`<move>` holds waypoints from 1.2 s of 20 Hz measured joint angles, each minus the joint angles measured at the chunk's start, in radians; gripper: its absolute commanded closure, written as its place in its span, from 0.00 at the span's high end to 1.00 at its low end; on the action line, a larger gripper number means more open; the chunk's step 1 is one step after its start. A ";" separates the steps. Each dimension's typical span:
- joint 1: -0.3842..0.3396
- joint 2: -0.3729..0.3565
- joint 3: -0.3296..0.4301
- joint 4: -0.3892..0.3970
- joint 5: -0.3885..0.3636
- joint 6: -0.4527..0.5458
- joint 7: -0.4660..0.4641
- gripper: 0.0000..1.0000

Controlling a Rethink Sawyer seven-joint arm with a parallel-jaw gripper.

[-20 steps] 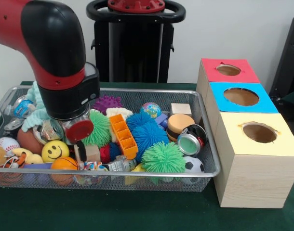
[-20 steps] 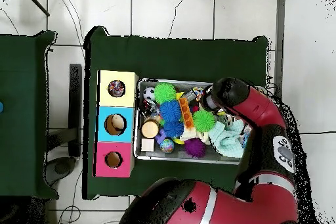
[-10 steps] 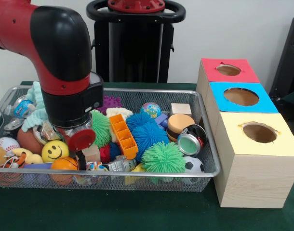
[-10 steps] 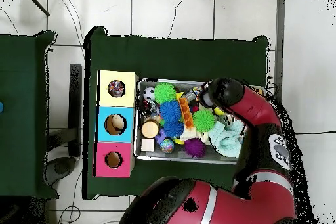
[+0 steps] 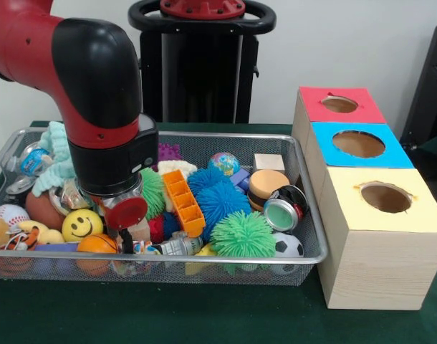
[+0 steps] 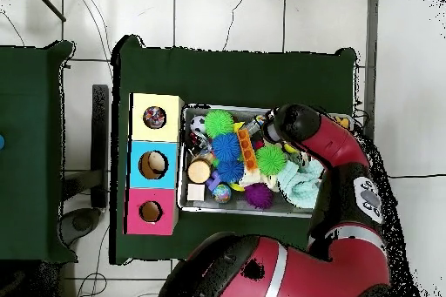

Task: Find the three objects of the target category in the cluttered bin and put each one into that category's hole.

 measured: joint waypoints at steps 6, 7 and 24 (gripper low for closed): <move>0.000 0.000 0.001 0.000 -0.002 0.000 0.000 1.00; 0.000 0.000 0.001 0.000 -0.003 -0.001 0.000 1.00; -0.028 -0.010 0.037 0.015 -0.022 -0.017 0.000 1.00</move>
